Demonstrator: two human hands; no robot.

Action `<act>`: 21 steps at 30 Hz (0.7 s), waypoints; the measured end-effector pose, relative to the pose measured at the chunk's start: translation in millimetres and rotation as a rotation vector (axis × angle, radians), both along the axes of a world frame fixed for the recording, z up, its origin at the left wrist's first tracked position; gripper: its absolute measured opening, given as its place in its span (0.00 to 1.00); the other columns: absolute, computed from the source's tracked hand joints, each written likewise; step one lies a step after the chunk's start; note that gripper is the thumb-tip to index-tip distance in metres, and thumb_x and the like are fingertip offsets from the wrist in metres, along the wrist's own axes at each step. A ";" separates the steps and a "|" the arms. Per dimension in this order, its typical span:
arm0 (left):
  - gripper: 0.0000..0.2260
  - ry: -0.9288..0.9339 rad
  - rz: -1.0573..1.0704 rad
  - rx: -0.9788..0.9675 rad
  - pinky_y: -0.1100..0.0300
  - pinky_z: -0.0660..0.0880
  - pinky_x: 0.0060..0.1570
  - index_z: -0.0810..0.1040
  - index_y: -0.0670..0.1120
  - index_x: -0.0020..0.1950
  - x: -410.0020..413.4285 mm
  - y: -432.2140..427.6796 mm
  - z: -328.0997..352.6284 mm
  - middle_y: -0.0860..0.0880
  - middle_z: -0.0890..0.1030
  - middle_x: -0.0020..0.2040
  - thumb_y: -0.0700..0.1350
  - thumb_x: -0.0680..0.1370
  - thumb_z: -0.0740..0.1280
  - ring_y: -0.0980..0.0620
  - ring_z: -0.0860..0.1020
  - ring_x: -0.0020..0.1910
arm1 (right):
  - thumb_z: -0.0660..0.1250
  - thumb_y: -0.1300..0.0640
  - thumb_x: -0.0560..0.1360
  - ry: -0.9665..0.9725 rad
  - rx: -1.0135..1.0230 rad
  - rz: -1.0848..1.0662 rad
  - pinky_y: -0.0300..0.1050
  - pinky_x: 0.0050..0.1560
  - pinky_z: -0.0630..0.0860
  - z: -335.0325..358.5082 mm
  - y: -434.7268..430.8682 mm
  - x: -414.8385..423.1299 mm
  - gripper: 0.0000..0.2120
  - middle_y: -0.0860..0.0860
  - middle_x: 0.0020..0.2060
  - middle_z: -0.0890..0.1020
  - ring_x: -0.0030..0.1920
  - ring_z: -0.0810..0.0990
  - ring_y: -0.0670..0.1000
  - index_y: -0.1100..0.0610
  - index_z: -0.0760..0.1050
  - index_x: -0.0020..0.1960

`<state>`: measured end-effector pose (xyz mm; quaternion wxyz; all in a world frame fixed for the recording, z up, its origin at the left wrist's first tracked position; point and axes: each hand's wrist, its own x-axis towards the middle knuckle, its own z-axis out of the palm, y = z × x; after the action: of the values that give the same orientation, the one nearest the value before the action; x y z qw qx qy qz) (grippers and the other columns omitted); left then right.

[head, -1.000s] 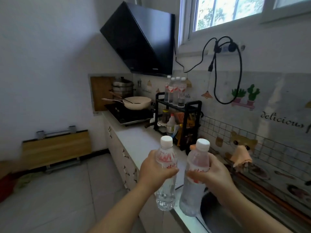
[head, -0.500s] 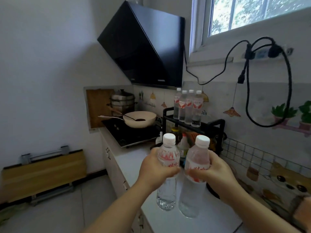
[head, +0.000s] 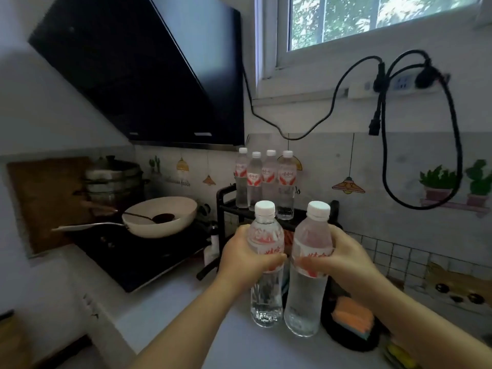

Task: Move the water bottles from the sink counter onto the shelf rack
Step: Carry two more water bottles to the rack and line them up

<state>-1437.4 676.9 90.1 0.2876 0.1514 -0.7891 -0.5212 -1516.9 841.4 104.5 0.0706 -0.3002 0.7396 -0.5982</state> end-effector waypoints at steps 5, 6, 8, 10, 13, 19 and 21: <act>0.21 -0.006 -0.160 -0.016 0.55 0.78 0.51 0.72 0.58 0.47 -38.6 -53.1 9.0 0.54 0.81 0.47 0.44 0.63 0.79 0.54 0.80 0.49 | 0.75 0.67 0.63 -0.022 -0.025 -0.142 0.46 0.46 0.79 10.8 -41.2 -16.6 0.25 0.50 0.48 0.83 0.48 0.82 0.50 0.50 0.74 0.56; 0.22 -0.002 -0.189 -0.010 0.57 0.78 0.49 0.72 0.57 0.48 -46.4 -60.8 10.7 0.54 0.81 0.47 0.44 0.63 0.79 0.54 0.80 0.49 | 0.76 0.67 0.63 -0.026 -0.030 -0.165 0.48 0.47 0.80 12.7 -47.1 -20.7 0.24 0.51 0.48 0.83 0.48 0.83 0.51 0.50 0.75 0.55; 0.22 0.017 -0.237 0.008 0.63 0.77 0.44 0.72 0.57 0.47 -62.6 -73.4 12.8 0.54 0.81 0.47 0.42 0.63 0.79 0.54 0.80 0.49 | 0.76 0.67 0.63 -0.036 -0.045 -0.207 0.50 0.49 0.80 15.8 -56.9 -29.1 0.23 0.52 0.48 0.83 0.48 0.83 0.52 0.50 0.75 0.53; 0.21 0.026 -0.281 0.031 0.62 0.77 0.45 0.72 0.56 0.46 -79.3 -82.9 13.6 0.52 0.81 0.48 0.40 0.63 0.79 0.52 0.81 0.50 | 0.75 0.67 0.62 -0.036 -0.037 -0.237 0.53 0.52 0.80 17.6 -64.4 -38.7 0.23 0.52 0.48 0.83 0.49 0.83 0.53 0.49 0.75 0.52; 0.22 0.032 -0.337 0.057 0.64 0.78 0.43 0.73 0.52 0.50 -104.7 -92.8 17.4 0.51 0.81 0.48 0.39 0.64 0.79 0.54 0.81 0.48 | 0.75 0.68 0.63 -0.017 -0.026 -0.268 0.51 0.50 0.80 21.7 -73.3 -53.8 0.23 0.52 0.48 0.83 0.49 0.82 0.53 0.48 0.74 0.51; 0.24 0.043 -0.397 -0.005 0.67 0.74 0.43 0.71 0.52 0.56 -159.4 -100.7 36.6 0.53 0.80 0.51 0.42 0.65 0.78 0.54 0.79 0.51 | 0.76 0.66 0.63 0.012 -0.033 -0.295 0.42 0.43 0.77 33.0 -80.3 -92.4 0.23 0.49 0.47 0.82 0.47 0.82 0.49 0.46 0.73 0.49; 0.24 0.050 -0.416 -0.012 0.66 0.74 0.44 0.71 0.52 0.56 -178.0 -102.2 47.5 0.53 0.80 0.52 0.43 0.65 0.78 0.54 0.79 0.52 | 0.76 0.66 0.63 0.026 -0.033 -0.299 0.41 0.42 0.77 40.2 -80.8 -105.4 0.23 0.49 0.47 0.82 0.47 0.81 0.49 0.45 0.73 0.48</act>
<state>-1615.4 574.7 137.6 0.1941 -0.0297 -0.7991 -0.5682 -1622.3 760.6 144.7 -0.0341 -0.1956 0.7671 -0.6101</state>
